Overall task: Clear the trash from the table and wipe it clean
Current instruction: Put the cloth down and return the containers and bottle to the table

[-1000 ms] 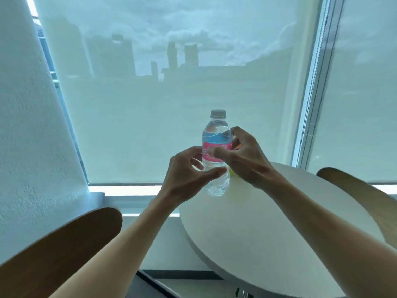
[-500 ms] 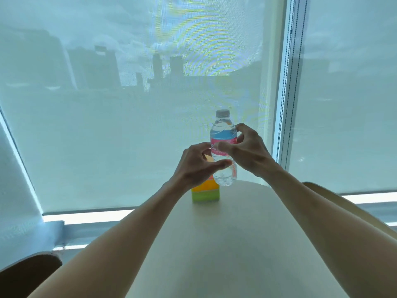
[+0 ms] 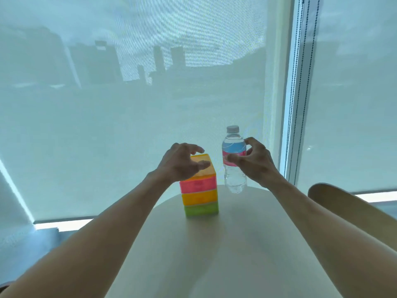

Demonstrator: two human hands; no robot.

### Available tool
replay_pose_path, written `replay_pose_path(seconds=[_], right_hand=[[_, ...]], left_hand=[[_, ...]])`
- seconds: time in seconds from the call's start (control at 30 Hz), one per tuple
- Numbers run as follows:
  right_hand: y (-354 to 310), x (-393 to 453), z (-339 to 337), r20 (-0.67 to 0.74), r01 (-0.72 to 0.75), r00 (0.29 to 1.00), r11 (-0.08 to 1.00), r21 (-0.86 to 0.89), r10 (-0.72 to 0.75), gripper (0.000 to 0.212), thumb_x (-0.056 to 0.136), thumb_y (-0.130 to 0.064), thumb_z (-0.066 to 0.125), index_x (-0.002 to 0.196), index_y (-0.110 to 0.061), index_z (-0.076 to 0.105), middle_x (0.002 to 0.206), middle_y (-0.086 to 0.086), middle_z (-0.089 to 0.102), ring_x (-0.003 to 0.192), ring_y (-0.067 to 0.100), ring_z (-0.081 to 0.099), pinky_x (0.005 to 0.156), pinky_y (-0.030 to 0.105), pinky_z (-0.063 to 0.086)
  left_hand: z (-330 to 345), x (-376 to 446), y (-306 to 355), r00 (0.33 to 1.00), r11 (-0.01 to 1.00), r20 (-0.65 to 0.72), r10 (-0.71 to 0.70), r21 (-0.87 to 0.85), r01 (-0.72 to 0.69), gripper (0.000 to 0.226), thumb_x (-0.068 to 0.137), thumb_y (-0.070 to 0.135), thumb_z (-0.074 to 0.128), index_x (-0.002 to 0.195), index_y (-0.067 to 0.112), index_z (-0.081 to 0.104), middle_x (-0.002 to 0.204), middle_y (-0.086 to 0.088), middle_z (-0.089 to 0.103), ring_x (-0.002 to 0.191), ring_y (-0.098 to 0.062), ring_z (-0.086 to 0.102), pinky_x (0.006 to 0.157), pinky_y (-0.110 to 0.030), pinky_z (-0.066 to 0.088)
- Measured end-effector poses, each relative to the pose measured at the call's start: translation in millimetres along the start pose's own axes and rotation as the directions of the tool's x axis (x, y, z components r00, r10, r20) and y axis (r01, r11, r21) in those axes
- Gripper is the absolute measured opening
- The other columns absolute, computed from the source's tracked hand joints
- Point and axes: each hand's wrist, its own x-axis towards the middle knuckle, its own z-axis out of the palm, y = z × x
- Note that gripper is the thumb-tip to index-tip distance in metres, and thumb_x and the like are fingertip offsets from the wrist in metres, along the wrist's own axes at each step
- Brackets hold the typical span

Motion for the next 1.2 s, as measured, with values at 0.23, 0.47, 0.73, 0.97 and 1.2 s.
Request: replay_pose_path(seconds=[0.23, 0.47, 0.73, 0.97, 1.2], right_hand=[[36, 13, 21, 0.027, -0.085, 0.996, 0.996, 0.034, 0.084, 0.035, 0.070, -0.037, 0.079, 0.096, -0.027, 0.057, 0.078, -0.002, 0.059, 0.074, 0.013, 0.057, 0.059, 0.028, 0.038], [45, 17, 30, 0.054, -0.077, 0.996, 0.996, 0.037, 0.075, 0.034, 0.072, -0.036, 0.078, 0.098, -0.026, 0.058, 0.076, -0.003, 0.058, 0.071, 0.010, 0.056, 0.059, 0.027, 0.038], [71, 13, 24, 0.263, -0.142, 0.955, 0.990, 0.004, 0.136, 0.058, 0.070, -0.028, 0.084, 0.122, -0.024, 0.058, 0.087, 0.001, 0.063, 0.077, 0.013, 0.061, 0.063, 0.025, 0.043], [77, 19, 39, 0.222, -0.132, 0.967, 0.991, 0.015, 0.126, 0.057, 0.075, -0.020, 0.081, 0.128, -0.022, 0.058, 0.081, 0.000, 0.053, 0.074, 0.014, 0.054, 0.063, 0.023, 0.040], [73, 26, 59, 0.210, -0.137, 0.970, 0.989, 0.052, 0.123, 0.060, 0.079, -0.018, 0.079, 0.134, -0.020, 0.055, 0.105, 0.009, 0.064, 0.097, 0.021, 0.060, 0.076, 0.028, 0.042]], left_hand=[[12, 3, -12, 0.978, 0.978, 0.109, -0.177, 0.132, 0.162, 0.060, 0.083, 0.067, 0.057, 0.136, 0.039, 0.052, 0.144, -0.007, 0.045, 0.135, -0.027, 0.040, 0.106, -0.042, 0.038], [14, 5, -15, 0.973, 0.974, 0.125, -0.196, 0.143, 0.178, 0.059, 0.083, 0.069, 0.055, 0.133, 0.038, 0.055, 0.145, -0.006, 0.046, 0.133, -0.026, 0.043, 0.106, -0.044, 0.041], [15, 3, -17, 0.972, 0.972, 0.127, -0.196, 0.159, 0.175, 0.060, 0.083, 0.071, 0.052, 0.134, 0.040, 0.054, 0.148, -0.002, 0.045, 0.134, -0.025, 0.043, 0.105, -0.045, 0.041], [17, -2, -15, 0.974, 0.974, 0.122, -0.190, 0.150, 0.171, 0.062, 0.085, 0.070, 0.048, 0.139, 0.039, 0.049, 0.148, -0.002, 0.044, 0.137, -0.026, 0.035, 0.106, -0.045, 0.036], [17, -4, -11, 0.974, 0.968, 0.137, -0.182, 0.198, 0.154, 0.062, 0.089, 0.069, 0.042, 0.143, 0.039, 0.043, 0.149, -0.002, 0.041, 0.140, -0.026, 0.025, 0.113, -0.044, 0.025]])
